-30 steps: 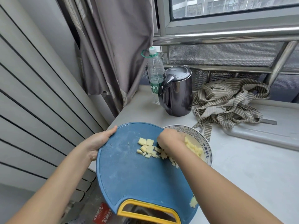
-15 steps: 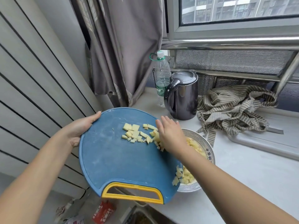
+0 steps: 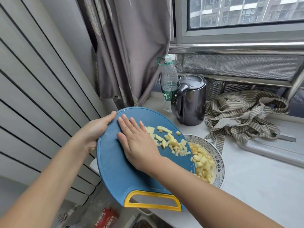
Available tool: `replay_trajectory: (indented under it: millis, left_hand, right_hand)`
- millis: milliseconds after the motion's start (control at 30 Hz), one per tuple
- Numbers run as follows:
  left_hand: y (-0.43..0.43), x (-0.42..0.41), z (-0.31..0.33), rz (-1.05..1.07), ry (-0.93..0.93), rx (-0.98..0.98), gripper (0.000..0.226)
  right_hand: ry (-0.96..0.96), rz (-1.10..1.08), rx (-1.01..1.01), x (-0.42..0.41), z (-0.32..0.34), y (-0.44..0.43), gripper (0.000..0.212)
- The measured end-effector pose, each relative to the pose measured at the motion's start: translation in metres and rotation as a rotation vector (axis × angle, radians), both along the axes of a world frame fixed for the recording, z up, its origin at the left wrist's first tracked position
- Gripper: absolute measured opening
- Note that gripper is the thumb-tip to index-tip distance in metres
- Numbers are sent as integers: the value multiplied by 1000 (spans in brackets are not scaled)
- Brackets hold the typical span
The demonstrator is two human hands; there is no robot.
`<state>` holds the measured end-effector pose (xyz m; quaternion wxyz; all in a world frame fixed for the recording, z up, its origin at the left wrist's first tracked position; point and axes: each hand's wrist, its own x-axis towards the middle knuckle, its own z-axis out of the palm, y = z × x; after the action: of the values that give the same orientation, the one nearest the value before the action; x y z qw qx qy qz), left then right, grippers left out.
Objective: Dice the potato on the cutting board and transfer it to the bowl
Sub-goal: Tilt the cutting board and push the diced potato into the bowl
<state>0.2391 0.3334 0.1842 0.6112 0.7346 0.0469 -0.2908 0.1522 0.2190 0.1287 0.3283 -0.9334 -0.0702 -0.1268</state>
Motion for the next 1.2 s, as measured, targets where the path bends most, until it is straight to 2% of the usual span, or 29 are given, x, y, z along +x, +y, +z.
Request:
replay_trajectory:
  millis: [167, 467, 600, 767, 1133, 1200]
  left_hand:
    - [5, -1, 0, 21, 1, 16, 41]
    - [-8, 0, 5, -37, -27, 93, 40]
    - [-15, -1, 9, -70, -24, 128, 42]
    - [-24, -1, 12, -80, -14, 168, 49]
    - [-19, -5, 34, -80, -55, 228, 44]
    - [-18, -5, 44, -77, -67, 230, 43]
  right_hand:
    - [109, -74, -62, -8, -13, -27, 55]
    - [256, -309, 29, -21, -51, -50, 53]
    - [315, -402, 30, -26, -70, -65, 59]
    - [394, -490, 58, -34, -93, -83, 53]
    - [492, -546, -20, -48, -130, -106, 52]
    - [458, -553, -58, -46, -128, -111, 48]
